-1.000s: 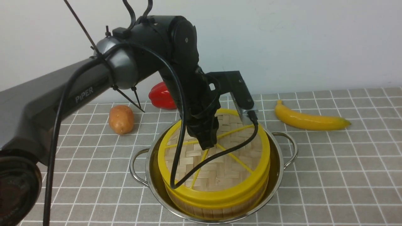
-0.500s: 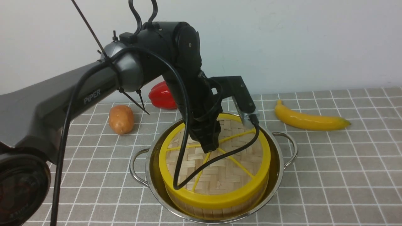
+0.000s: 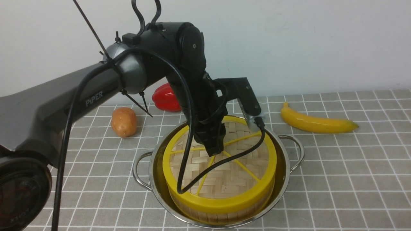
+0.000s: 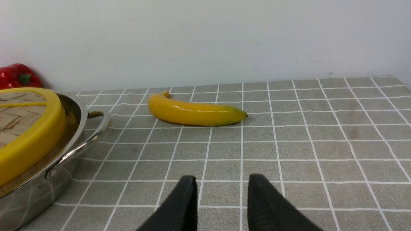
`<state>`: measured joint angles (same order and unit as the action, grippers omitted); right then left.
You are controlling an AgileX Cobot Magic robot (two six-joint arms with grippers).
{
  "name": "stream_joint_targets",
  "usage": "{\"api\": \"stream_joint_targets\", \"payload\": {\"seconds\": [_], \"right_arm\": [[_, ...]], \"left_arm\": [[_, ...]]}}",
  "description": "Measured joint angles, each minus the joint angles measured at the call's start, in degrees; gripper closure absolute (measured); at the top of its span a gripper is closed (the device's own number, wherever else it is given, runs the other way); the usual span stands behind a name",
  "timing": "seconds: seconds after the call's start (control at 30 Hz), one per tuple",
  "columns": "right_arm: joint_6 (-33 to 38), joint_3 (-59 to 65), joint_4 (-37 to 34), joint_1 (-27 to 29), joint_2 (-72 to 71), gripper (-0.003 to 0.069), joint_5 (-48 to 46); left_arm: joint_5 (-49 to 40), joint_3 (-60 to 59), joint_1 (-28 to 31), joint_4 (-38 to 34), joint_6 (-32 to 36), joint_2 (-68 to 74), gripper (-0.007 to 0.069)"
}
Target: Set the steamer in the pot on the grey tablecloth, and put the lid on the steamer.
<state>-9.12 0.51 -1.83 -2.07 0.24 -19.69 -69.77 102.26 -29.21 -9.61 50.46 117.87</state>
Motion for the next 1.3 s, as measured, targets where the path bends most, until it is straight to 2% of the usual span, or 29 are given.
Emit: {"api": "stream_joint_targets", "payload": {"seconds": [0.2,0.33,0.47,0.7,0.87,1.0,1.1,1.3], "right_arm": [[0.0,0.0,0.0,0.0,0.0,0.0416,0.0],[0.0,0.0,0.0,0.0,0.0,0.0416,0.0],[0.0,0.0,0.0,0.0,0.0,0.0416,0.0],[0.0,0.0,0.0,0.0,0.0,0.0416,0.0],[0.0,0.0,0.0,0.0,0.0,0.0416,0.0],[0.0,0.0,0.0,0.0,0.0,0.0416,0.0],[0.0,0.0,0.0,0.0,0.0,0.0416,0.0],[0.0,0.0,0.0,0.0,0.0,0.0416,0.0]], "left_arm": [[-0.2,0.2,0.0,0.0,-0.5,0.0,0.0484],[-0.3,1.1,0.0,0.0,-0.6,0.2,0.0411],[-0.4,6.4,0.0,0.1,-3.2,0.4,0.0245],[-0.5,13.1,0.0,0.3,-9.0,-2.7,0.0102],[-0.6,15.3,0.0,4.4,-17.3,-8.8,0.0094],[-0.6,15.5,0.0,7.1,-24.3,-14.2,0.013],[-0.7,15.6,0.0,7.1,-26.9,-16.9,0.016],[-0.6,15.7,0.0,7.1,-27.5,-17.9,0.0236]]}}
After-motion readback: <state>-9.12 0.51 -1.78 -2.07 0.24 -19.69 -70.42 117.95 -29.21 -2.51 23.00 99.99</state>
